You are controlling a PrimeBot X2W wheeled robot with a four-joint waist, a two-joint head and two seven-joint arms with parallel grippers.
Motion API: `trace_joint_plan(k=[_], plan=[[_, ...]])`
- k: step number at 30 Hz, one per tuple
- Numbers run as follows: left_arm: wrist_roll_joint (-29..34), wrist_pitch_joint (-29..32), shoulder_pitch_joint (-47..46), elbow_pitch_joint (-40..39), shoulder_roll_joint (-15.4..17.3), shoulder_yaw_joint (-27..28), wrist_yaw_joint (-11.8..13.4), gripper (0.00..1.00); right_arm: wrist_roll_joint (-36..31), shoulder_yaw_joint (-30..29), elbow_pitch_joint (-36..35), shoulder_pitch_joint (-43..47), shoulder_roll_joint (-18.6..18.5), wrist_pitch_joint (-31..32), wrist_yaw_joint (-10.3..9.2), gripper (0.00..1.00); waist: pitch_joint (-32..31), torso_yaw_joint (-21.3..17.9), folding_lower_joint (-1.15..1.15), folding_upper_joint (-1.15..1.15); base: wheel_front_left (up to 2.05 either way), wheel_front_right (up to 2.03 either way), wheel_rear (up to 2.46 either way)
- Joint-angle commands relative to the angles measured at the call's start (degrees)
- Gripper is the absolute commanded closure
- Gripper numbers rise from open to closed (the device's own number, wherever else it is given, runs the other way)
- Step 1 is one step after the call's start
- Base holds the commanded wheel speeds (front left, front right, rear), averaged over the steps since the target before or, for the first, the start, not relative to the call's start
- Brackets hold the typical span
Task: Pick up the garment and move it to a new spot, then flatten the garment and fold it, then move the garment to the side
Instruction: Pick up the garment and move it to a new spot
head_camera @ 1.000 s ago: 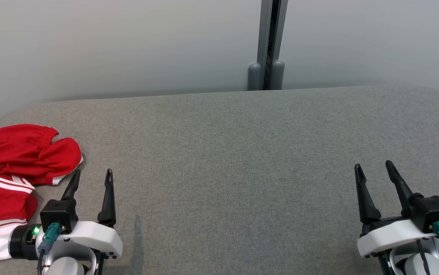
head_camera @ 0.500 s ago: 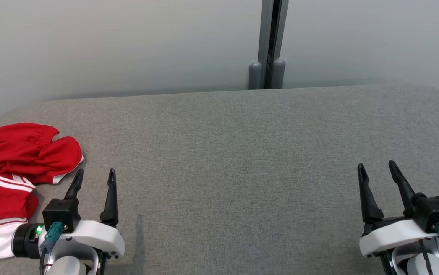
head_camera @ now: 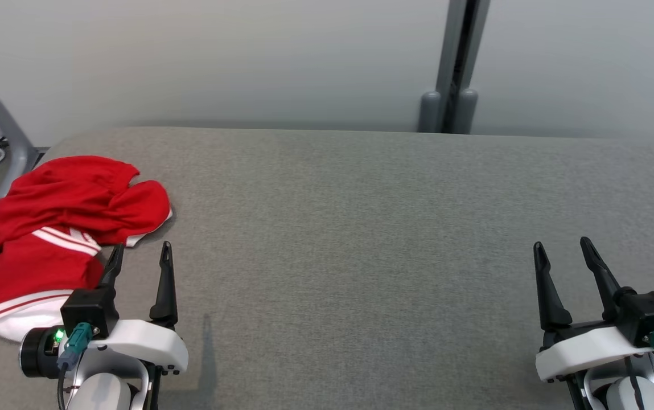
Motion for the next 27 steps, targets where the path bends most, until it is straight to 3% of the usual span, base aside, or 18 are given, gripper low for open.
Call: trace_joint_plan(k=[1,12,19,27], plan=[[-0.4,-0.5,-1.1,0.2,0.4,0.4,0.3,0.00,-0.2,0.3,-0.4,-0.1,-0.6,-0.1,0.02,0.00,0.7,3.7,0.00,0.00,0.00,0.00,0.00],[-1.9,-1.6,-1.1,0.9,-0.2,1.0,0.4,0.00,0.1,2.3,-1.4,-1.7,-1.2,0.4,0.02,0.00,1.8,15.4,0.00,0.00,0.00,0.00,0.00],[-2.4,-2.0,-1.0,1.1,-0.3,1.4,0.2,0.00,0.3,3.3,-1.8,-2.4,-0.9,0.7,0.02,0.00,2.3,18.5,0.00,0.00,0.00,0.00,0.00],[-2.7,-2.3,-1.4,1.1,-0.7,1.3,0.5,0.00,1.0,3.8,-1.4,-2.6,-1.0,0.6,0.02,0.00,2.7,19.4,0.00,0.00,0.00,0.00,0.00]])
